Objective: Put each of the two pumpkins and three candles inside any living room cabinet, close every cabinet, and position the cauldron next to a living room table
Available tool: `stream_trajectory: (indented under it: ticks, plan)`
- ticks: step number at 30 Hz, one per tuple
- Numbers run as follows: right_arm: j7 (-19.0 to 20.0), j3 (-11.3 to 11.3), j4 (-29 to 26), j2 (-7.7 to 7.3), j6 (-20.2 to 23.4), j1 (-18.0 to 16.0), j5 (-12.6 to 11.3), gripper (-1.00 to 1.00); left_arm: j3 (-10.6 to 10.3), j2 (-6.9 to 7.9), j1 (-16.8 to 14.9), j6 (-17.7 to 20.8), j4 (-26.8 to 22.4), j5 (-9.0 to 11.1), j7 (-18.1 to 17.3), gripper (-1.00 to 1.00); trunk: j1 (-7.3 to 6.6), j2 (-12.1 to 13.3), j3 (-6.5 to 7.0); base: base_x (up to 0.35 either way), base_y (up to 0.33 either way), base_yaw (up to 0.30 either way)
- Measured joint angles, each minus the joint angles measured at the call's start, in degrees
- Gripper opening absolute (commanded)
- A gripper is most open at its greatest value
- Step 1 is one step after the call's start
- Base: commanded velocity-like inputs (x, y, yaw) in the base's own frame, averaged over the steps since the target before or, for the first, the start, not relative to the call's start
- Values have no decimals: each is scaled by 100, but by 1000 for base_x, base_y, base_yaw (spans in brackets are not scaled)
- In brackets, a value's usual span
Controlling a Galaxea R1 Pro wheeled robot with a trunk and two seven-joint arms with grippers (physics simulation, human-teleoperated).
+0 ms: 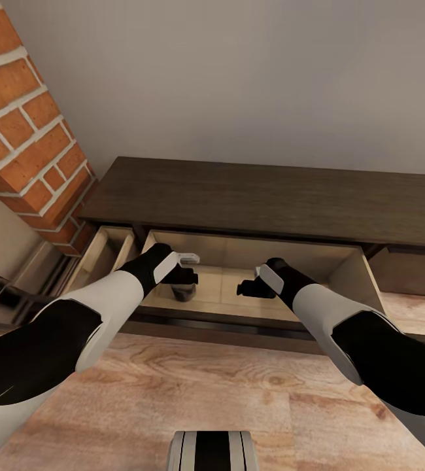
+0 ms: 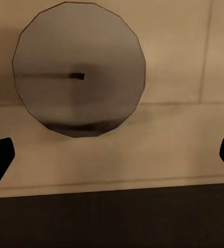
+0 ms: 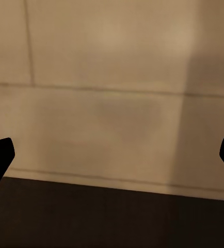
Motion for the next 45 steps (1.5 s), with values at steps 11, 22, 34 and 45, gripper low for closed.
stream_trajectory:
  ticks: [11,22,34,45]
  plan:
    - [-14,7,0,1,2,0,1,100,0,0,0,135,-6,7,147,100,0,0,0,-33,0,0]
    - [-8,9,0,9,-3,1,1,100,3,-6,0,155,-15,9,204,100,0,0,0,0,0,0]
    - [-8,8,0,10,2,1,0,100,4,-9,0,268,-10,18,201,100,-21,10,177,0,0,0]
    - [-29,17,0,10,10,8,9,100,4,-9,0,436,-19,18,195,100,-50,25,421,0,0,0]
